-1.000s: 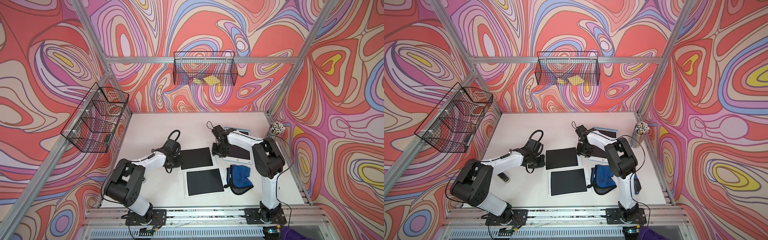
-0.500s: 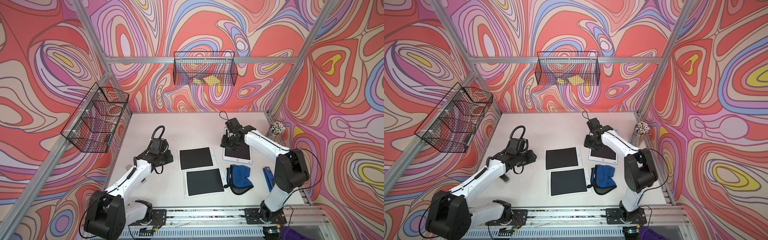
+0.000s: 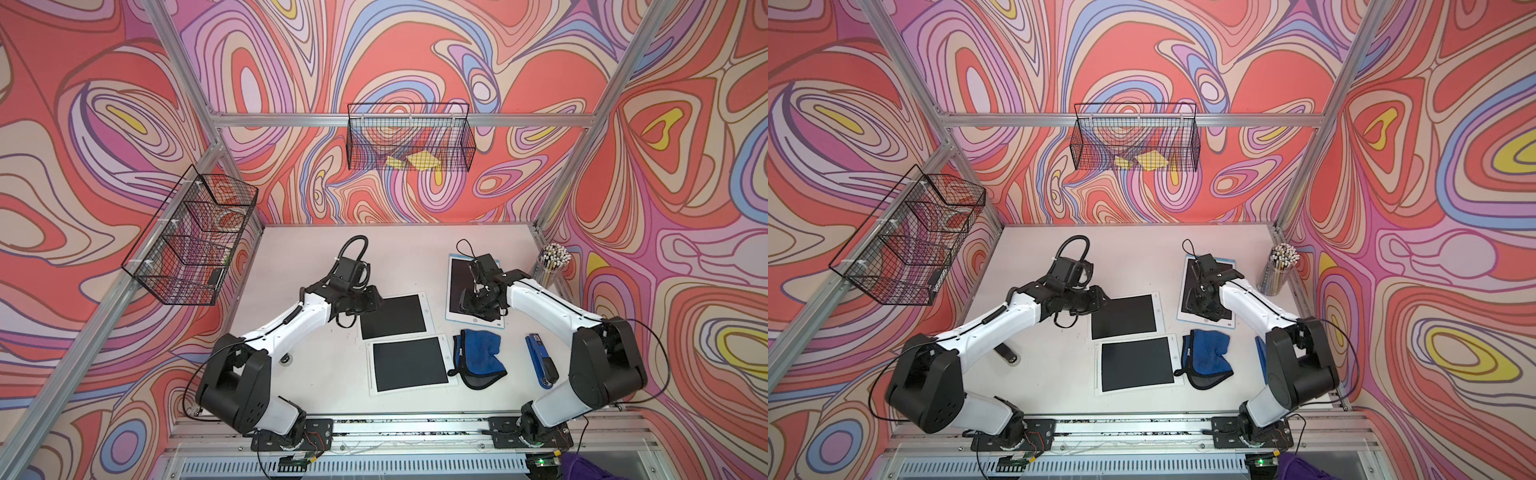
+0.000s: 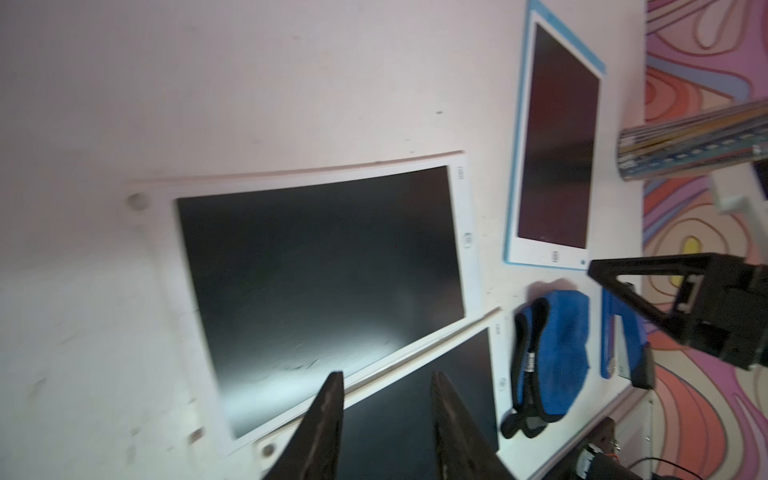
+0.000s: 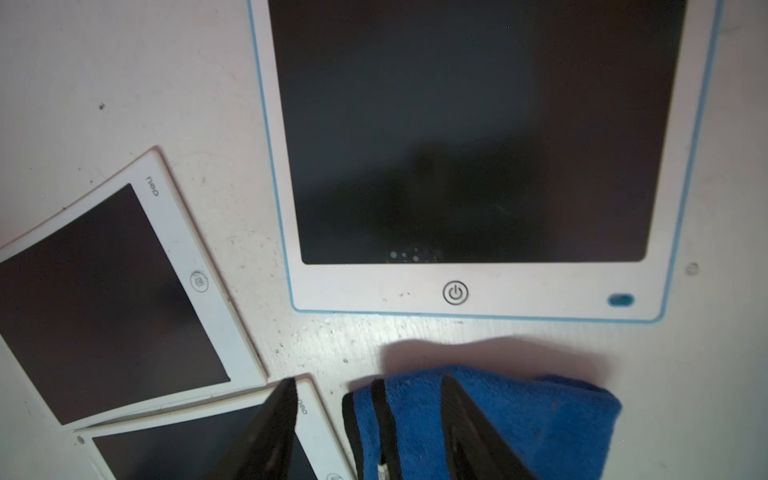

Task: Wipe the drawing tablet
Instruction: Pick up the cleaning item at the center of the board.

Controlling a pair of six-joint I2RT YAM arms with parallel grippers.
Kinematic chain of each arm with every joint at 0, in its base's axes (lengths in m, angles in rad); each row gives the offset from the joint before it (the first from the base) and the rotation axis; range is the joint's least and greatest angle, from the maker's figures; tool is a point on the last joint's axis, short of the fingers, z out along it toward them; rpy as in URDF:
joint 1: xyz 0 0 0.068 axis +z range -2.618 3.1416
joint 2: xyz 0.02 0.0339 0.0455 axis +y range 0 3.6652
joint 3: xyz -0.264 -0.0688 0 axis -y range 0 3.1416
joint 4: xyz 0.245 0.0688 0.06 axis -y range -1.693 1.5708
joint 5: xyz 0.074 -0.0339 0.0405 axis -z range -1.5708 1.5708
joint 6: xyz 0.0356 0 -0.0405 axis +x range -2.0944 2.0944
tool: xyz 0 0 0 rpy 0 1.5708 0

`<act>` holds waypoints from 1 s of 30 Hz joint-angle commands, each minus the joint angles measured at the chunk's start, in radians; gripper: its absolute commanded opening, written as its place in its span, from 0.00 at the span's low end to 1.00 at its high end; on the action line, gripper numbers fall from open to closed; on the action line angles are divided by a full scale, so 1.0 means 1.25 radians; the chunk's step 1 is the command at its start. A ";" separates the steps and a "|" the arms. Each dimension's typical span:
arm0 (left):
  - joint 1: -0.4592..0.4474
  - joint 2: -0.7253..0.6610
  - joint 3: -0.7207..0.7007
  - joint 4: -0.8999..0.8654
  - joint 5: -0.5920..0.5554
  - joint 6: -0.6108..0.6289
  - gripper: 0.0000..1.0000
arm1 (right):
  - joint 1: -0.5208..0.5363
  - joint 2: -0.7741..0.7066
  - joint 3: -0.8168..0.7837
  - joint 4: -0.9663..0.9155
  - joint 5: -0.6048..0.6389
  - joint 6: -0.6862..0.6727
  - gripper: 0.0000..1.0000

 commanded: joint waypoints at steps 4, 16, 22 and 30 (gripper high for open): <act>-0.105 0.246 0.202 0.023 0.127 -0.043 0.33 | -0.008 -0.078 -0.116 0.013 -0.036 0.063 0.58; -0.178 0.463 0.398 -0.008 0.117 -0.050 0.33 | -0.006 -0.210 -0.277 -0.039 -0.024 0.146 0.63; -0.187 0.491 0.442 -0.017 0.111 -0.028 0.35 | 0.005 -0.171 -0.278 -0.046 -0.017 0.139 0.66; -0.187 0.531 0.536 -0.149 0.037 0.070 0.40 | 0.126 0.031 -0.216 -0.020 0.015 0.183 0.67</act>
